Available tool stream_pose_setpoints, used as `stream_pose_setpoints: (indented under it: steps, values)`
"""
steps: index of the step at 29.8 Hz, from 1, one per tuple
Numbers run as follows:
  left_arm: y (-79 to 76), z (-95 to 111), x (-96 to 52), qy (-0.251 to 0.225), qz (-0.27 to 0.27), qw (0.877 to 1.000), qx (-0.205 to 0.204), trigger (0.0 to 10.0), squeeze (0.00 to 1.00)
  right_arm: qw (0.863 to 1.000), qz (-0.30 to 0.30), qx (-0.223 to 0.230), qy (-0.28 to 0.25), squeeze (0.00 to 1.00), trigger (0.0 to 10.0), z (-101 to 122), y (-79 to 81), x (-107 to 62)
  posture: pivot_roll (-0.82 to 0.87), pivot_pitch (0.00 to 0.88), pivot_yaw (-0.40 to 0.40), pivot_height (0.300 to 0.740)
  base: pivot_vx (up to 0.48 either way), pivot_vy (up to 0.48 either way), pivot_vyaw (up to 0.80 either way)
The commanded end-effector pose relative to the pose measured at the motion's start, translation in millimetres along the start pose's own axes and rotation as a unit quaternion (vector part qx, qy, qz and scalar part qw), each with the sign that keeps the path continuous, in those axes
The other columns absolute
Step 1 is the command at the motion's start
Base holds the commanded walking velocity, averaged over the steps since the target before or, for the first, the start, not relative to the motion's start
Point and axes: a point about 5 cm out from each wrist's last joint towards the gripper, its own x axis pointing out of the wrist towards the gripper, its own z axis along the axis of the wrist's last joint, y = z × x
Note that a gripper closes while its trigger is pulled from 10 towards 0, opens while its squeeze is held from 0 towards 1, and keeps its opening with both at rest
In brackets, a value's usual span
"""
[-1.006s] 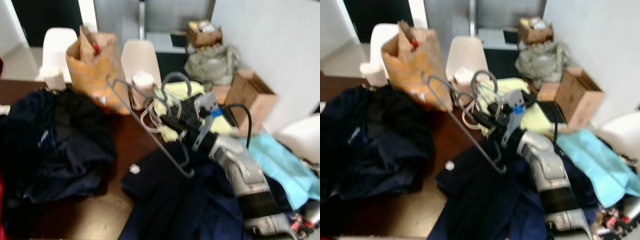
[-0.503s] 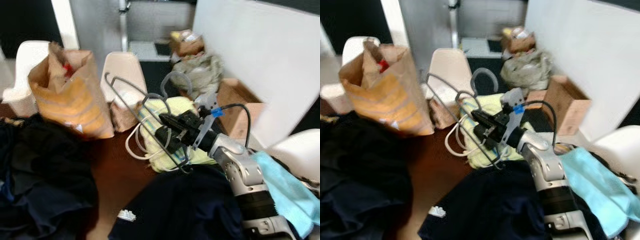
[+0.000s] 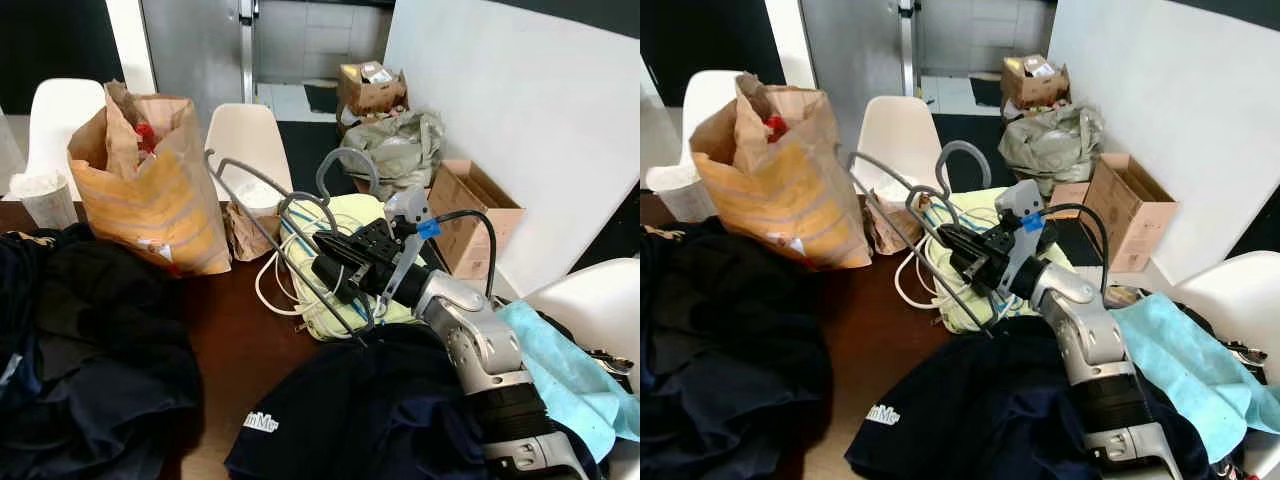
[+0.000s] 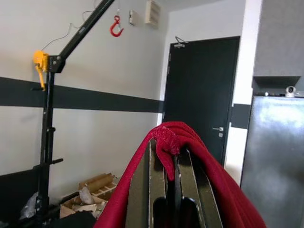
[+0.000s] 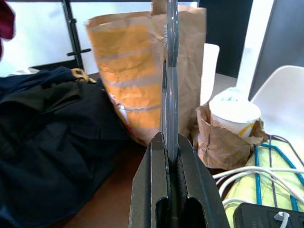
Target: Hang hanger
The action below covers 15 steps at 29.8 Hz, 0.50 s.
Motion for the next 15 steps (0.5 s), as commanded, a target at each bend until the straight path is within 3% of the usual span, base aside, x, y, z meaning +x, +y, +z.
stream_pose_setpoints:
  steps: [1, 3, 4, 5, 7, 9, 10, 12, 13, 14, 15]
  values:
    - [-4.3, -30.9, -8.9, 0.061, -0.017, 0.998, -0.007, 10.0, 0.00, 1.000, 0.001, -0.001, 0.006, 0.00, 10.0, -1.7, -0.1, -1.9, 0.05, 0.000, -0.054, 0.740, 0.000, 0.000, 0.00]
    - [-4.3, -30.9, -8.9, 0.061, -0.017, 0.998, -0.007, 10.0, 0.00, 1.000, 0.001, -0.001, 0.006, 0.00, 10.0, -1.7, -0.1, -1.9, 0.05, 0.000, -0.054, 0.740, 0.000, 0.000, 0.00]
    - [-6.0, -54.3, -20.0, 0.110, -0.020, 0.994, -0.014, 10.0, 0.00, 1.000, 0.001, -0.003, 0.009, 0.00, 10.0, -1.9, -0.1, -2.9, 0.05, 0.000, -0.049, 0.740, 0.000, 0.000, 0.00]
    - [-6.0, -54.3, -20.0, 0.110, -0.020, 0.994, -0.014, 10.0, 0.00, 1.000, 0.001, -0.003, 0.009, 0.00, 10.0, -1.9, -0.1, -2.9, 0.05, 0.000, -0.049, 0.740, 0.000, 0.000, 0.00]
    - [-0.5, -101.3, -52.1, 0.213, 0.012, 0.976, -0.036, 10.0, 0.00, 1.000, 0.000, -0.006, 0.014, 0.00, 10.0, -2.4, -0.3, -5.3, 0.05, 0.000, -0.045, 0.740, 0.000, 0.000, 0.00]
    - [-0.5, -101.3, -52.1, 0.213, 0.012, 0.976, -0.036, 10.0, 0.00, 1.000, 0.000, -0.006, 0.014, 0.00, 10.0, -2.4, -0.3, -5.3, 0.05, 0.000, -0.045, 0.740, 0.000, 0.000, 0.00]
    - [1.8, -117.3, -66.6, 0.250, 0.028, 0.967, -0.045, 10.0, 0.00, 1.000, 0.000, -0.007, 0.015, 0.00, 10.0, -2.8, -0.5, -6.1, 0.05, 0.000, -0.047, 0.740, 0.000, 0.000, 0.00]
    - [1.8, -117.3, -66.6, 0.250, 0.028, 0.967, -0.045, 10.0, 0.00, 1.000, 0.000, -0.007, 0.015, 0.00, 10.0, -2.8, -0.5, -6.1, 0.05, 0.000, -0.047, 0.740, 0.000, 0.000, 0.00]
    - [-0.7, -131.6, -82.1, 0.286, 0.030, 0.956, -0.054, 10.0, 0.00, 1.000, 0.001, -0.008, 0.019, 0.00, 10.0, -3.8, -0.3, -6.7, 0.05, 0.000, -0.048, 0.740, 0.000, 0.000, 0.00]
    - [-0.7, -131.6, -82.1, 0.286, 0.030, 0.956, -0.054, 10.0, 0.00, 1.000, 0.001, -0.008, 0.019, 0.00, 10.0, -3.8, -0.3, -6.7, 0.05, 0.000, -0.048, 0.740, 0.000, 0.000, 0.00]
    - [-5.7, -140.0, -94.1, 0.311, 0.022, 0.948, -0.061, 10.0, 0.00, 1.000, 0.003, -0.008, 0.021, 0.00, 10.0, -4.6, 0.1, -6.9, 0.06, 0.000, -0.049, 0.740, 0.000, 0.000, 0.00]
